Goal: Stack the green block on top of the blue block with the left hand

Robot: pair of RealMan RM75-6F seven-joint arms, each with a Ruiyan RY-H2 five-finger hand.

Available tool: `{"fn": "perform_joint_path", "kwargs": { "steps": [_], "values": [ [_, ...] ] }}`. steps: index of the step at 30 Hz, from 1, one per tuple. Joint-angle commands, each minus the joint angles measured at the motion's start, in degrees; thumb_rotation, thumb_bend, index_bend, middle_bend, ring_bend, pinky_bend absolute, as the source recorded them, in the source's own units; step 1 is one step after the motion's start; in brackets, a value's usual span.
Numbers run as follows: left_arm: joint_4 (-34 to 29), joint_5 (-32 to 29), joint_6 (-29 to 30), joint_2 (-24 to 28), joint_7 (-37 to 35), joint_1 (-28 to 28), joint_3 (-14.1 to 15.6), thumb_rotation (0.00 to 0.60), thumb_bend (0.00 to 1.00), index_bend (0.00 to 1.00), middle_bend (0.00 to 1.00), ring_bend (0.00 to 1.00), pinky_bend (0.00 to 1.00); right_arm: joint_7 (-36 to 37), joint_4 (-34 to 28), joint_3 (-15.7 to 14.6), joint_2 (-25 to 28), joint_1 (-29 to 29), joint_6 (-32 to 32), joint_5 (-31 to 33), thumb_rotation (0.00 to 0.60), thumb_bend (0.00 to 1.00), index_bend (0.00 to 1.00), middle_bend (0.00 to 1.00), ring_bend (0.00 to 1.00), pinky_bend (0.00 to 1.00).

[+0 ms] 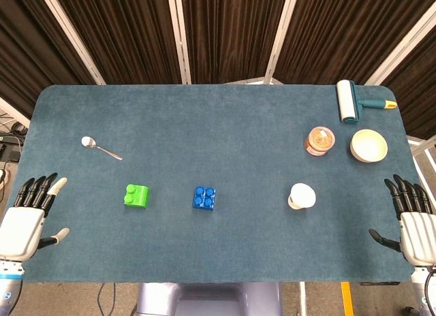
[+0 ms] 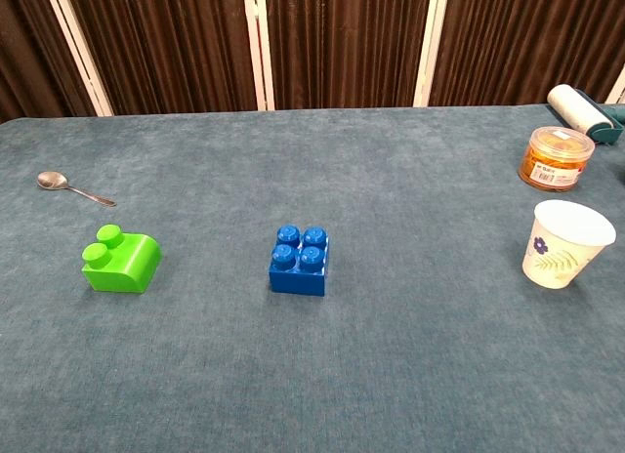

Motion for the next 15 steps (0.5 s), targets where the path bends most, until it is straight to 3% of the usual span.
{"fn": "perform_joint_path", "kwargs": {
  "steps": [1,10,12,15],
  "values": [
    [0.6,0.3,0.3,-0.4,-0.5,0.1,0.0,0.600,0.00,0.00,0.00,0.00,0.00,0.0,0.0,0.0,0.0,0.0,0.0,0.1,0.600,0.00,0.00,0.00,0.00,0.00],
    [1.7,-2.3,-2.4,-1.0,-0.8,-1.0,-0.5,0.600,0.00,0.00,0.00,0.00,0.00,0.1,-0.8,0.1,0.3,-0.1,0.0,0.3,0.600,0.00,0.00,0.00,0.00,0.00],
    [2.5,-3.5,-4.2,-1.6,-0.9,-1.9,-0.9,0.600,0.00,0.00,0.00,0.00,0.00,0.4,-1.2,0.1,0.5,-0.2,0.2,0.3,0.600,0.00,0.00,0.00,0.00,0.00],
    [4.5,-7.2,-11.7,-3.4,-1.9,-5.9,-2.2,0.600,0.00,0.00,0.00,0.00,0.00,0.6,-1.3,0.2,0.8,-0.1,0.0,0.4,0.600,0.00,0.00,0.00,0.00,0.00]
  ]
}}
